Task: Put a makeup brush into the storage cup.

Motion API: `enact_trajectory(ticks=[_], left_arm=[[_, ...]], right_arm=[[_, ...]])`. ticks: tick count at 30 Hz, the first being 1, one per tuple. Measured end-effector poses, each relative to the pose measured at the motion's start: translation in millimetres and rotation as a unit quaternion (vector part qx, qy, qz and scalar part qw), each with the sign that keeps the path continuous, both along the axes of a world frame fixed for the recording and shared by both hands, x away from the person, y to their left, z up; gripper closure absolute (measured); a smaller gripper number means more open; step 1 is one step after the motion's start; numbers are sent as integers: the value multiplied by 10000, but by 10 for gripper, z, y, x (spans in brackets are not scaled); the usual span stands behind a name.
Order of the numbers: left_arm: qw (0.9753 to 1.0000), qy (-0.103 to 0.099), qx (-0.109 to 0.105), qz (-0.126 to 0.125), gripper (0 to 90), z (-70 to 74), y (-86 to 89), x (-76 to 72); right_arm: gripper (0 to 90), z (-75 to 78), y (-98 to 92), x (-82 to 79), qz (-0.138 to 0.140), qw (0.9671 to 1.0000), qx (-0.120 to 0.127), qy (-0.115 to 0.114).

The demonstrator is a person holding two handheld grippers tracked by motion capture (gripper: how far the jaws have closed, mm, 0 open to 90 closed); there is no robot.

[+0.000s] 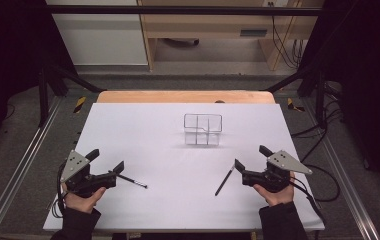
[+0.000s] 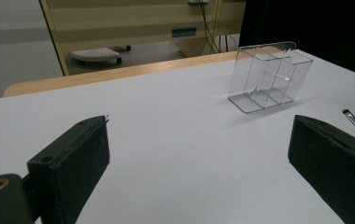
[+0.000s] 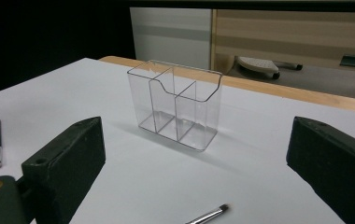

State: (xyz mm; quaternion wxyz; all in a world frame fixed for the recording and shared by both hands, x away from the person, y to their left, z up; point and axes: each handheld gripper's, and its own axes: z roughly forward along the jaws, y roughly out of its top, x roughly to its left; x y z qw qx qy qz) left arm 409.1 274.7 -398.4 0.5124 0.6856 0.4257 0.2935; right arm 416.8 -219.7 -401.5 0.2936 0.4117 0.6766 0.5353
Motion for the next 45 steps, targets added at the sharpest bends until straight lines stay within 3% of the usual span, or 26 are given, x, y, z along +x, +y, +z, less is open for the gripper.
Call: enact_trajectory(ticks=[18, 29, 38, 45], left_arm=[[9999, 96, 24, 39, 46, -73, 16, 1], [9998, 179, 72, 23, 46, -122, -15, 18], [9997, 214, 113, 17, 46, -155, -6, 9], [9996, 246, 132, 22, 46, -170, -12, 12]], right_arm=[[48, 25, -2, 4, -270, 9993, -163, 222], [49, 41, 108, 20, -246, 9988, -268, 338], [62, -95, 231, 109, -414, 9949, -414, 826], [68, -264, 347, 189, -368, 9894, -718, 1209]])
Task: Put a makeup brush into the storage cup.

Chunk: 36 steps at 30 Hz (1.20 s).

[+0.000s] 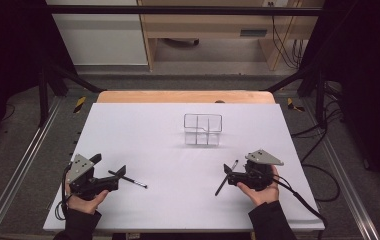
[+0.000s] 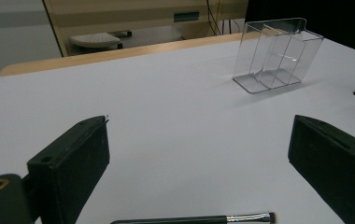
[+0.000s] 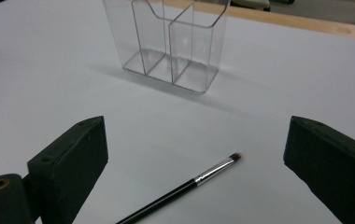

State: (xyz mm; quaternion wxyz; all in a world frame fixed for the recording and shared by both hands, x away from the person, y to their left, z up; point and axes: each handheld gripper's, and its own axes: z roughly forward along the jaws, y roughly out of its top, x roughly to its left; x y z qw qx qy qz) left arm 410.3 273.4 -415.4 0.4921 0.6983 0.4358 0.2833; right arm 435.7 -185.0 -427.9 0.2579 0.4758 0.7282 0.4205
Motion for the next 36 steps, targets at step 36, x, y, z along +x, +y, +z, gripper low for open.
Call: enact_trajectory(ticks=[36], left_arm=[[9998, 133, 132, -74, 47, -50, -67, 11]], right_arm=[[288, -512, 228, 154, -84, 9914, -776, 1051]])
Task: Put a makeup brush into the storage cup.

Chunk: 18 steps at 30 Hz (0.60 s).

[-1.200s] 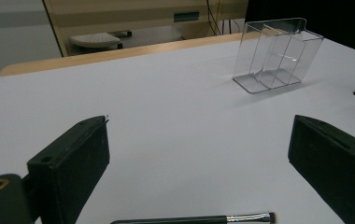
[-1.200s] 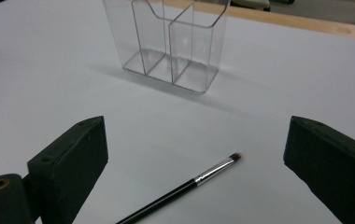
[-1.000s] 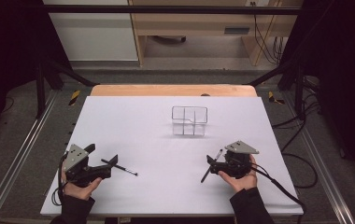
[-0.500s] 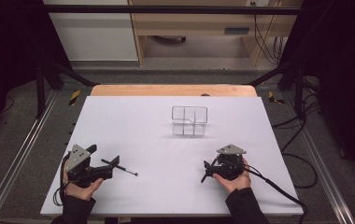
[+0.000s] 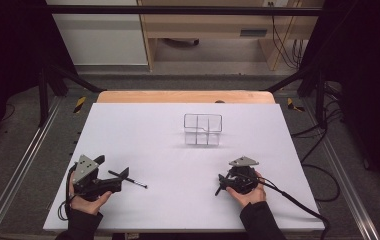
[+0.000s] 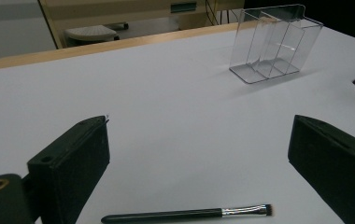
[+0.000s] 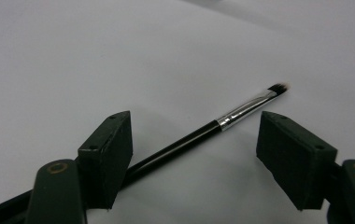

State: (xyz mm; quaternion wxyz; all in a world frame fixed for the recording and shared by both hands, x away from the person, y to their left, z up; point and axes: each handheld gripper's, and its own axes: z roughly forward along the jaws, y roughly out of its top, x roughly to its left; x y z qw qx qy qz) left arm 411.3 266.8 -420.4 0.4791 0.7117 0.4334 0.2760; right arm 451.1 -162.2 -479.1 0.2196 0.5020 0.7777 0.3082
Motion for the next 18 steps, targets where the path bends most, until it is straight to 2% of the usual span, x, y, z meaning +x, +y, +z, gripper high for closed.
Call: enact_trajectory(ticks=[2, 7, 18], left_arm=[[10000, 5, 4, 3, 47, -2, -5, 1], [10000, 18, 13, -7, 47, -3, -8, 4], [10000, 46, 15, -29, 48, -9, -21, 7]], right_arm=[[325, -6, 0, 1, 9, 10000, -48, 32], [409, 0, -1, 0, 58, 9999, 56, 116], [587, 29, -33, -5, 84, 9998, 44, 183]])
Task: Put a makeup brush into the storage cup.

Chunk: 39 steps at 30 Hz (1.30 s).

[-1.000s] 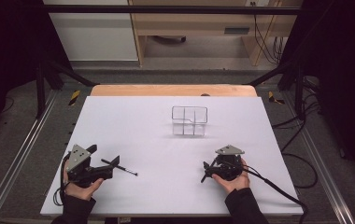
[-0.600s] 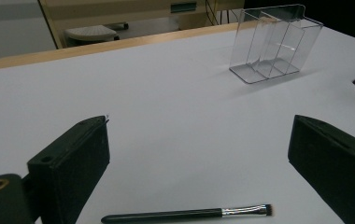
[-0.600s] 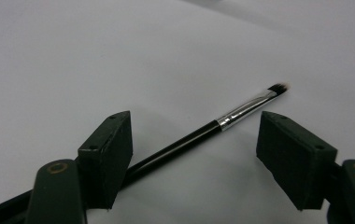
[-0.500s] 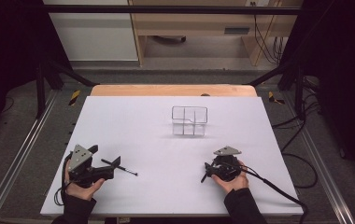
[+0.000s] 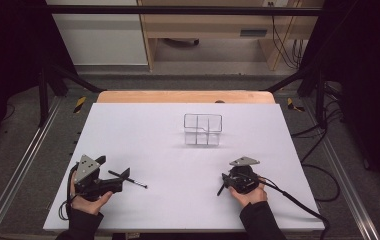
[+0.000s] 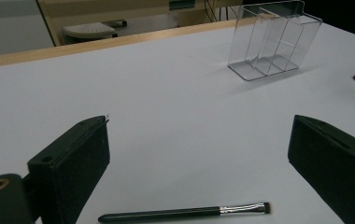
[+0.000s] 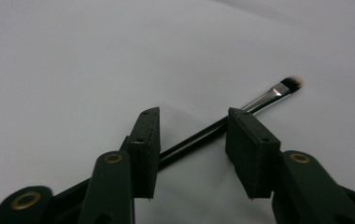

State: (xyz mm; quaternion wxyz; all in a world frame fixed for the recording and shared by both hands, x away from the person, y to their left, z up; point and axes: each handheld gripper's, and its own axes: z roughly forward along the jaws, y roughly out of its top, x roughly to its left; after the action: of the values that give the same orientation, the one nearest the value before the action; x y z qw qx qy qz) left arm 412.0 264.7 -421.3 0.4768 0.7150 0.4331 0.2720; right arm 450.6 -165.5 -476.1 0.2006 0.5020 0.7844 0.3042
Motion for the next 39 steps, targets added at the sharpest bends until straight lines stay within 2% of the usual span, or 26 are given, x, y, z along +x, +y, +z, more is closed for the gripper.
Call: enact_trajectory(ticks=[14, 28, 39], left_arm=[[10000, 9, 11, -18, 50, -2, -6, -5], [10000, 30, 24, -44, 52, -9, -23, -4], [10000, 53, 43, -71, 54, -18, -37, 0]], right_arm=[[750, 42, -97, 5, 22, 9998, -43, 197], [816, 80, -149, 10, 16, 9991, -268, 343], [839, 96, -176, 31, 133, 9984, -277, 464]])
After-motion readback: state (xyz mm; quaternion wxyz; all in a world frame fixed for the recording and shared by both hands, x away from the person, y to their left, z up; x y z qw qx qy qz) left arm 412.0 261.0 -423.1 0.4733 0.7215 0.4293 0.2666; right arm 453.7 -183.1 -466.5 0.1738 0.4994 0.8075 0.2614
